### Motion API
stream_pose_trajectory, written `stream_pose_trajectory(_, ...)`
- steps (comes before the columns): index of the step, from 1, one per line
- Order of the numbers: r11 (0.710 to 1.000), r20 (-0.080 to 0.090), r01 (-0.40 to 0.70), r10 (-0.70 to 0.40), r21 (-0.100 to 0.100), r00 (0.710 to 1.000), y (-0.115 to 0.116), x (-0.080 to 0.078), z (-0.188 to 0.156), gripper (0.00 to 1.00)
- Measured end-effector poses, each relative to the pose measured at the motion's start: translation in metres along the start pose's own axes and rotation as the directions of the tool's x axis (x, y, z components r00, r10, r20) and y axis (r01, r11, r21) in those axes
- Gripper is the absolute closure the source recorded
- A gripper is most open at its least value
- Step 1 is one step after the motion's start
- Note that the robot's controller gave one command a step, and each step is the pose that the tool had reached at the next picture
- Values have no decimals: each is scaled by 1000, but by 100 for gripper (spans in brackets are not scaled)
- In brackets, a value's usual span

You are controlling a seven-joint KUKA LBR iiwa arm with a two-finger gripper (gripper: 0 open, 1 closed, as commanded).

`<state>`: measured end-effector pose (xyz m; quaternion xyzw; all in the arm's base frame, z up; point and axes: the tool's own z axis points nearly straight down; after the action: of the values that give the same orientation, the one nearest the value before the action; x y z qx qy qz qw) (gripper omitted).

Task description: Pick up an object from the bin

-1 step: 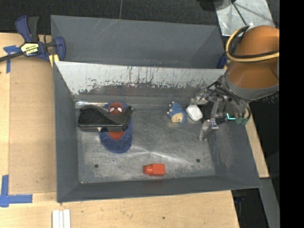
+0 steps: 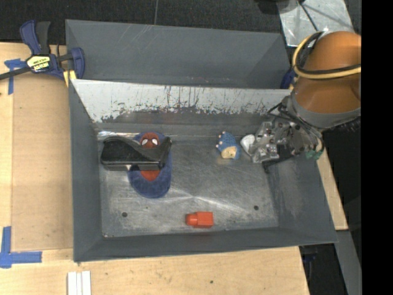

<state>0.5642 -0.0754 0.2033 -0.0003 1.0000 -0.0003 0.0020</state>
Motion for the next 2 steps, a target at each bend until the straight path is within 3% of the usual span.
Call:
stream_pose_trajectory(1,1000,-7,-3,3,-1,1000,-7,6,61,100)
stream_pose_trajectory(2,1000,-4,-1,1,0,1000,-23,4,77,100)
